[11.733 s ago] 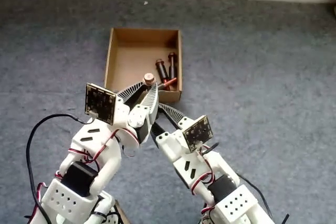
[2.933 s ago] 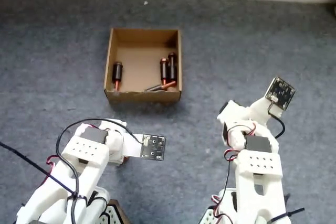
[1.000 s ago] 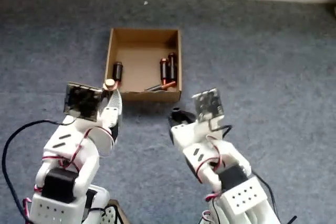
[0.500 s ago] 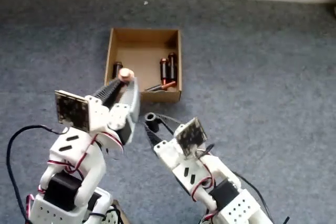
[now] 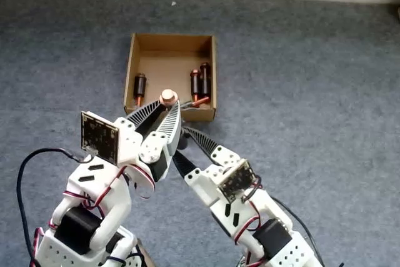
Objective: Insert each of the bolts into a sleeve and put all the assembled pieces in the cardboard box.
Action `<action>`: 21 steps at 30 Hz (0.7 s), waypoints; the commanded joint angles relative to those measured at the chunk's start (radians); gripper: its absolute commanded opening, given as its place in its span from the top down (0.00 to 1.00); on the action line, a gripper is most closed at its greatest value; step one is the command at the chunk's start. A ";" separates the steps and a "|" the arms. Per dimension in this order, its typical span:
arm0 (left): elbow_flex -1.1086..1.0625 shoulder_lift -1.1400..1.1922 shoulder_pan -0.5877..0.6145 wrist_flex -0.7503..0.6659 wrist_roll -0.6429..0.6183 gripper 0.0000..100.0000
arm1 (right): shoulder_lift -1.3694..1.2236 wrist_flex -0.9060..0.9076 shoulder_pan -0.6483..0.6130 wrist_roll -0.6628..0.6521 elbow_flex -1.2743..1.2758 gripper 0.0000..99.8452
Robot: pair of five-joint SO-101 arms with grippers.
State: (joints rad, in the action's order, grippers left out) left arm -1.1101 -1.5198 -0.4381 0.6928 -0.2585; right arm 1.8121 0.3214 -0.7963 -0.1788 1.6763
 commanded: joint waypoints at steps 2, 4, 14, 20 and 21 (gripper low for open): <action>0.097 -0.013 -0.013 0.021 -0.006 1.00 | 0.018 0.010 -0.005 0.002 0.105 0.99; 0.127 -0.013 -0.018 0.052 -0.006 1.00 | 0.018 0.010 -0.005 0.002 0.105 0.99; 0.163 -0.013 -0.021 0.153 -0.006 1.00 | 0.021 0.005 -0.007 0.002 0.105 0.99; 0.094 -0.012 -0.048 0.176 -0.003 1.00 | 0.021 0.004 -0.007 0.002 0.101 0.99; 0.079 -0.012 -0.056 0.176 -0.003 1.00 | 0.021 0.004 -0.007 0.003 0.102 0.99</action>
State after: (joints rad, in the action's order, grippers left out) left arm -0.9981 -1.5290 -0.4565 0.8692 -0.2585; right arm 1.8105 0.3322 -0.7933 -0.1788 1.6763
